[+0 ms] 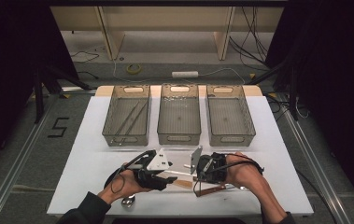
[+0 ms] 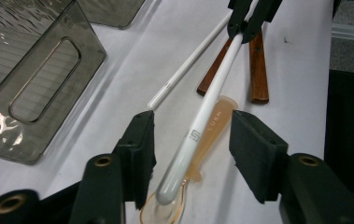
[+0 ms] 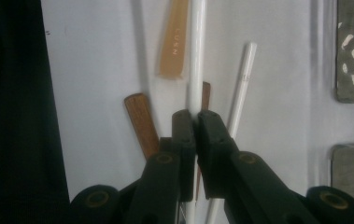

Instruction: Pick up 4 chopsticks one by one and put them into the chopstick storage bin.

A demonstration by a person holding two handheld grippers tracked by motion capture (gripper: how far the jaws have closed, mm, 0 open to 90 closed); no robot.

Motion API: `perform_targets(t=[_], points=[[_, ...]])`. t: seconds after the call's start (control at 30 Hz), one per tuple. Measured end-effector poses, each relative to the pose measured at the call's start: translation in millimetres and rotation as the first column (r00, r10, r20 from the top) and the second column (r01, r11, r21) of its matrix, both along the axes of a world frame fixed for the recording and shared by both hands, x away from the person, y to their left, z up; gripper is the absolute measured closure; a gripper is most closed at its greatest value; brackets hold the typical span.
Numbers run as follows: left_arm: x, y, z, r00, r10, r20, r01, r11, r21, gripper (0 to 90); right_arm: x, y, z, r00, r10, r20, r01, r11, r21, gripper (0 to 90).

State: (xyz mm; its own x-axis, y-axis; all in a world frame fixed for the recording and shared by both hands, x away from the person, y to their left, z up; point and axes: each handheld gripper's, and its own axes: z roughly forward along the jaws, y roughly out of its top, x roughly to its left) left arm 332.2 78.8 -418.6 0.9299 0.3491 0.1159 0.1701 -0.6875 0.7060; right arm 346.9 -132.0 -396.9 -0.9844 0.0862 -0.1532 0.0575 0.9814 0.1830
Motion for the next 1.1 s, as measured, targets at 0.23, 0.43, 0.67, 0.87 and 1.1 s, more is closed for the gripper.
perform_targets(t=[0.23,0.43,0.67,0.87,1.1], points=[[-1.6,-1.3,-2.1,0.9995,-0.032,-0.003,0.032,0.9992,0.024,59.8,-1.2,0.7,-0.9,0.9998,0.019,-0.005,-0.019,1.000,-0.009,86.3],[-2.0,-1.1,-2.3,0.9986,-0.053,-0.003,0.053,0.9980,0.035,67.5,-2.0,1.5,-2.0,0.9994,0.034,-0.007,-0.034,0.999,-0.004,86.3],[-6.1,-2.5,-5.8,0.9913,-0.130,-0.022,0.131,0.9886,0.074,75.1,-4.9,-0.1,-2.9,0.9969,0.078,-0.013,-0.078,0.997,-0.008,86.0],[-11.4,-3.9,-5.6,0.9797,-0.195,-0.049,0.198,0.9776,0.072,82.2,-6.9,-3.5,-3.0,0.9925,0.122,-0.009,-0.122,0.992,-0.007,84.4],[-12.0,0.3,-1.1,0.9832,-0.180,-0.029,0.182,0.9811,0.066,82.8,-3.2,-9.4,3.1,0.9960,0.089,-0.009,-0.088,0.994,0.060,78.0]])
